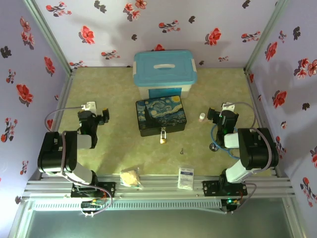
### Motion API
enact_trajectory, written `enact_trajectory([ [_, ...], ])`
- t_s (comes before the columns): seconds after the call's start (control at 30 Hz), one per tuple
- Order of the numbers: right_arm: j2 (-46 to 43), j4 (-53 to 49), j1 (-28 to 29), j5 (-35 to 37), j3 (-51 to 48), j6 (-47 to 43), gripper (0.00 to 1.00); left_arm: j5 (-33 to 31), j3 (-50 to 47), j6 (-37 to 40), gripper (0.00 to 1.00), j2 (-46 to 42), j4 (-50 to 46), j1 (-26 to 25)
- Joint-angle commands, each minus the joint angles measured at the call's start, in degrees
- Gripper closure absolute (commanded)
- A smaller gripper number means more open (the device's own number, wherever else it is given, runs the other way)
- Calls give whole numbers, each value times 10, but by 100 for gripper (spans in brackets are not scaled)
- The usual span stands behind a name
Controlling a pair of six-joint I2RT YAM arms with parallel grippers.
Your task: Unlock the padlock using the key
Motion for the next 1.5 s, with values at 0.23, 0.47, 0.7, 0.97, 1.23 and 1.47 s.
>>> enact_trajectory([
  [0.23, -7, -1, -4, -2, 9, 0, 1, 10, 9, 17, 0, 1, 1, 4],
  [0.47, -7, -1, -4, -2, 10, 0, 1, 10, 9, 17, 0, 1, 1, 4],
  [0.7, -7, -2, -4, -1, 10, 1, 1, 11, 9, 16, 0, 1, 1, 5],
  [0.97, -5, -4, -4, -2, 11, 0, 1, 10, 9, 16, 0, 1, 0, 4],
  [1.23, -7, -4, -4, -4, 10, 1, 1, 11, 9, 16, 0, 1, 0, 4],
  [1.47, -11, -18, -11, -43, 18, -6, 1, 17, -2, 8, 0, -16, 11, 10],
])
